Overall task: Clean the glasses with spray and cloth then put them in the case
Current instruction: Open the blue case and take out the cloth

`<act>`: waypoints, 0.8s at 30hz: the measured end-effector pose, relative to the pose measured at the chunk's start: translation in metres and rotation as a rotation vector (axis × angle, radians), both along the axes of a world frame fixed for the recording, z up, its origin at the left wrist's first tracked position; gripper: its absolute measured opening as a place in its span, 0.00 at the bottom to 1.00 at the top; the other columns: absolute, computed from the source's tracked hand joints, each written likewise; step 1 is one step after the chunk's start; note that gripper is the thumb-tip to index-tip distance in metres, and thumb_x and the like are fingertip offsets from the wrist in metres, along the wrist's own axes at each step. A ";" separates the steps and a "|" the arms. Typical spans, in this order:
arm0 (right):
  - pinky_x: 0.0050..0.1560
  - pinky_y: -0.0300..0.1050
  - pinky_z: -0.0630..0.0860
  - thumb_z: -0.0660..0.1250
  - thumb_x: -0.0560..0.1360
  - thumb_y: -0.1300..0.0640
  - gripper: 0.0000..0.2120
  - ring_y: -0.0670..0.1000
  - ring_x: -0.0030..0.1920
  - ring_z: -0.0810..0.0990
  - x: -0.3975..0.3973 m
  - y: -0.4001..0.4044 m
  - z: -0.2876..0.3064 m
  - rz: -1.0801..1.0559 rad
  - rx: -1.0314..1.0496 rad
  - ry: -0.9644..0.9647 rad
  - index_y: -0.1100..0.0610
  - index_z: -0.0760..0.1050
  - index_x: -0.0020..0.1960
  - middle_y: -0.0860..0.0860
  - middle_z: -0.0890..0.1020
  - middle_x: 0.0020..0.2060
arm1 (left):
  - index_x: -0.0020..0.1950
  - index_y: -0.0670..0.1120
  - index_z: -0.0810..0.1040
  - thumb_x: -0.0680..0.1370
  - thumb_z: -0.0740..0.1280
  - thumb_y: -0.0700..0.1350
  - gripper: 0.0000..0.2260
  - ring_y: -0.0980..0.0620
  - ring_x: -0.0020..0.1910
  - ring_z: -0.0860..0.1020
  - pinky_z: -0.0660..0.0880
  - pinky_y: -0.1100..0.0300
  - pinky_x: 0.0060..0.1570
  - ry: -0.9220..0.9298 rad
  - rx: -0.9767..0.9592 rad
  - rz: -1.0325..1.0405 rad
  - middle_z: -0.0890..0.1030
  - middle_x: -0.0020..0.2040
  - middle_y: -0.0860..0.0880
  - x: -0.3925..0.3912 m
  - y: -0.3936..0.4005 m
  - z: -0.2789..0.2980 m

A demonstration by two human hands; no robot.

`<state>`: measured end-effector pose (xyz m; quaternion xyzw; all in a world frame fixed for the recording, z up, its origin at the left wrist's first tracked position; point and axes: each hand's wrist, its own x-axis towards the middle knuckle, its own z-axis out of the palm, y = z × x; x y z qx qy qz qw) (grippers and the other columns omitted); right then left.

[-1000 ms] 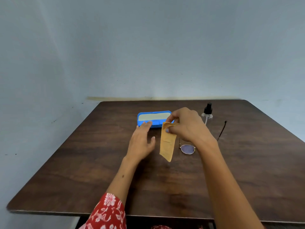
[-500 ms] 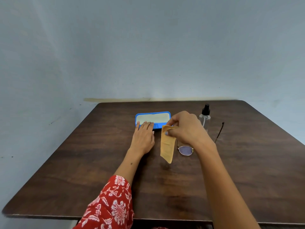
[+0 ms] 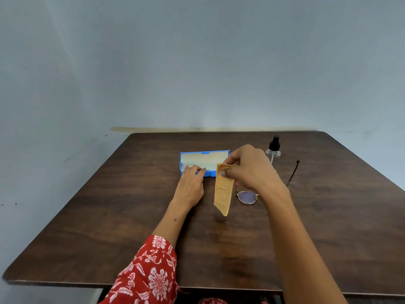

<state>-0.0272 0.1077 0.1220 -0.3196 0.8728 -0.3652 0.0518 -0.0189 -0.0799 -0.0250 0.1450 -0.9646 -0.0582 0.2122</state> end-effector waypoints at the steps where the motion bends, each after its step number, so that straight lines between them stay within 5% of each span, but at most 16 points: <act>1: 0.49 0.53 0.80 0.72 0.69 0.58 0.05 0.57 0.46 0.81 0.000 0.000 0.000 0.001 0.000 -0.001 0.54 0.82 0.45 0.56 0.82 0.45 | 0.71 0.43 0.66 0.79 0.59 0.39 0.20 0.46 0.65 0.68 0.55 0.51 0.73 0.000 -0.001 0.001 0.71 0.65 0.43 0.000 0.000 0.000; 8: 0.49 0.54 0.79 0.72 0.69 0.59 0.07 0.57 0.46 0.81 0.004 -0.002 0.002 0.009 0.015 -0.003 0.53 0.82 0.46 0.56 0.82 0.45 | 0.71 0.42 0.64 0.78 0.58 0.38 0.21 0.46 0.68 0.66 0.50 0.52 0.75 0.019 -0.024 0.011 0.70 0.67 0.42 0.005 0.003 0.003; 12: 0.49 0.51 0.79 0.71 0.69 0.58 0.06 0.57 0.45 0.80 0.004 -0.002 0.002 0.013 0.021 0.023 0.53 0.82 0.46 0.55 0.82 0.44 | 0.70 0.41 0.67 0.78 0.59 0.37 0.20 0.47 0.66 0.68 0.55 0.52 0.74 0.170 0.093 0.009 0.72 0.66 0.43 0.011 0.010 0.011; 15: 0.51 0.49 0.77 0.71 0.69 0.57 0.06 0.55 0.49 0.79 0.003 -0.003 0.002 0.018 0.028 0.039 0.51 0.82 0.46 0.54 0.82 0.46 | 0.66 0.43 0.73 0.79 0.60 0.41 0.15 0.50 0.64 0.72 0.64 0.60 0.66 0.324 0.379 0.043 0.76 0.63 0.46 0.023 0.019 0.023; 20: 0.50 0.50 0.77 0.71 0.68 0.58 0.06 0.54 0.48 0.79 0.003 -0.002 0.000 0.048 0.025 0.052 0.50 0.82 0.44 0.53 0.82 0.45 | 0.48 0.51 0.84 0.68 0.66 0.67 0.23 0.57 0.50 0.82 0.77 0.62 0.53 0.350 1.368 -0.264 0.85 0.47 0.53 0.068 0.048 0.040; 24: 0.52 0.49 0.76 0.71 0.69 0.58 0.07 0.53 0.52 0.78 0.003 -0.002 -0.003 0.087 0.031 0.072 0.50 0.81 0.46 0.53 0.81 0.49 | 0.51 0.54 0.82 0.60 0.77 0.61 0.23 0.55 0.52 0.82 0.77 0.66 0.46 0.218 1.351 -0.289 0.85 0.51 0.53 0.092 0.061 0.036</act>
